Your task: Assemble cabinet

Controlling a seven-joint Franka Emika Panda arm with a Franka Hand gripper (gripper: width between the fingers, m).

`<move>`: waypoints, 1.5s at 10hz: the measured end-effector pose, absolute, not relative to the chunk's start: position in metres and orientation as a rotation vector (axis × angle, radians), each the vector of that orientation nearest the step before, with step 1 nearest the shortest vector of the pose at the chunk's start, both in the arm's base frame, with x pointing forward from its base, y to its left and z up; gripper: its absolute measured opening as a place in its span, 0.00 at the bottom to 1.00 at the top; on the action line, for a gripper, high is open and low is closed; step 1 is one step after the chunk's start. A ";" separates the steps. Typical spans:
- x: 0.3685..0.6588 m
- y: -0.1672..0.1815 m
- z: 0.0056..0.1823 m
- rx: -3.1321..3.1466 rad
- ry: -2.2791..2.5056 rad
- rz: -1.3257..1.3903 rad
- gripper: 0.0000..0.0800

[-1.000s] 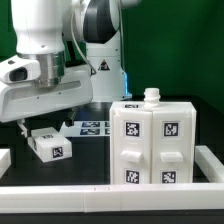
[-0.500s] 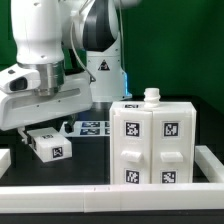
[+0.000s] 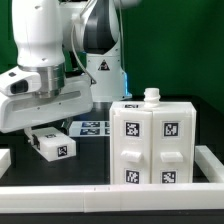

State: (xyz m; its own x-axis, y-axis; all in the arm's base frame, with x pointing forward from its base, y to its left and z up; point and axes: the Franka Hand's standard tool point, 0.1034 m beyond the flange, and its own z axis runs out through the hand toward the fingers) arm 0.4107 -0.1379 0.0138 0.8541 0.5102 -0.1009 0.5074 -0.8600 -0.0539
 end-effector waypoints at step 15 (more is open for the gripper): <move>0.458 -0.051 0.127 -2.973 -0.760 0.246 0.70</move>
Offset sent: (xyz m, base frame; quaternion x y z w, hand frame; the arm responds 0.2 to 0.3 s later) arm 0.0000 0.0000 0.0000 0.0000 0.0000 0.0000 1.0000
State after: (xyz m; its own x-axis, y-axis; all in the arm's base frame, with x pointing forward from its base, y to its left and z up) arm 0.4581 -0.0507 0.1269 0.8656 0.4812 -0.1387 0.4711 -0.8764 -0.1004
